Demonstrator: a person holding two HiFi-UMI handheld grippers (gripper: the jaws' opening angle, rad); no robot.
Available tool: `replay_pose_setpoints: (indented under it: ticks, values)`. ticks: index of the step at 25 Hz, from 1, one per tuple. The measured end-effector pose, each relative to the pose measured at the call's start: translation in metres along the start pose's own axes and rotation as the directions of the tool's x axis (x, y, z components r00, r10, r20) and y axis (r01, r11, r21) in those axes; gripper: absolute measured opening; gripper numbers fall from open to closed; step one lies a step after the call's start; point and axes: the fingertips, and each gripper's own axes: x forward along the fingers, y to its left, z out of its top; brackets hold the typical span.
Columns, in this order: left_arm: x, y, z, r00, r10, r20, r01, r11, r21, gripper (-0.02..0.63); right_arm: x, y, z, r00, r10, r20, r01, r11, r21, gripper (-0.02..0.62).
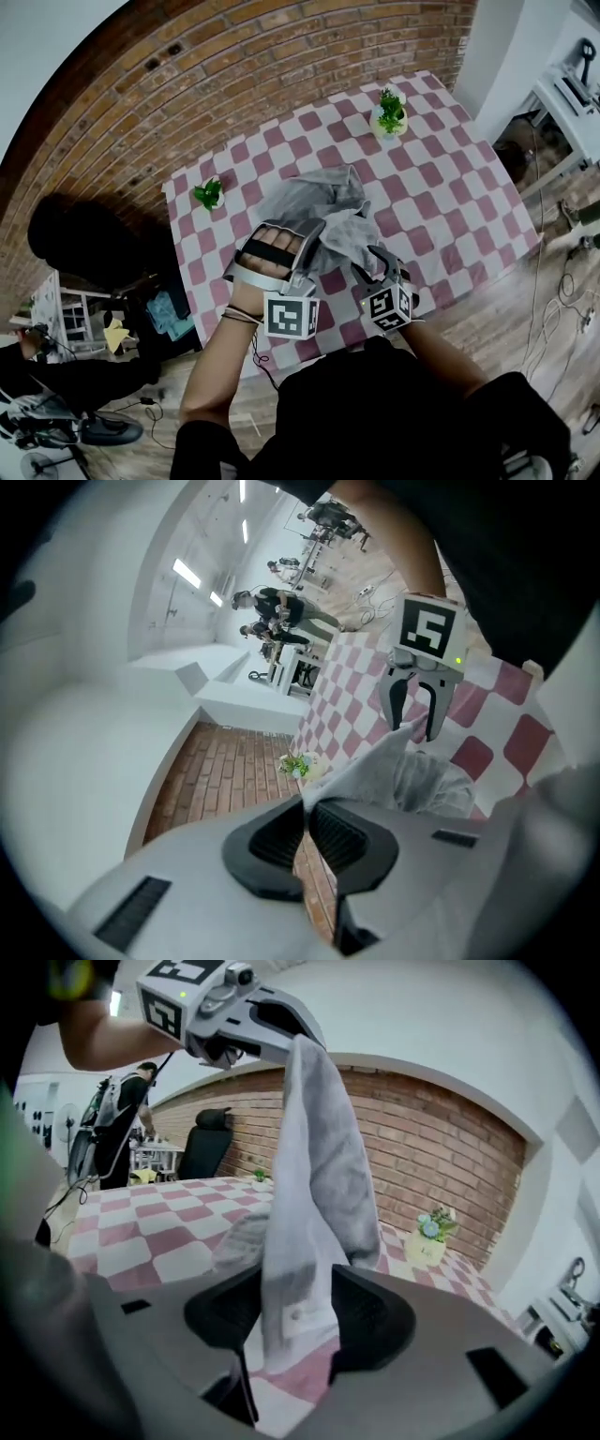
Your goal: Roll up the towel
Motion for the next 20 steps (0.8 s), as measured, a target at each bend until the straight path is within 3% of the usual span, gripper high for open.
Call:
replay_pose_setpoints:
  ticks: [2,6,14,20]
  values:
    - [-0.002,0.009,-0.002,1.000,0.017,-0.007,-0.017,0.999,-0.027,0.017,0.001,-0.003,-0.012,0.999,-0.014,-0.029,0.014,1.000,0.009,0.198]
    - [-0.003,0.020,-0.014,0.999,0.034,-0.040,-0.036,0.998,-0.058,0.017,-0.007,-0.006,-0.025,0.998,-0.036,-0.052,0.037,0.999,0.015,0.047]
    - [-0.010,0.026,-0.054,0.991,0.042,-0.128,-0.058,0.990,-0.125,0.017,-0.041,-0.022,-0.014,0.996,-0.087,0.013,0.086,0.996,0.039,0.014]
    - [-0.011,0.001,-0.101,0.975,-0.017,-0.223,-0.028,0.980,-0.198,0.017,-0.063,-0.050,0.023,0.987,-0.109,0.116,0.108,0.994,0.016,0.009]
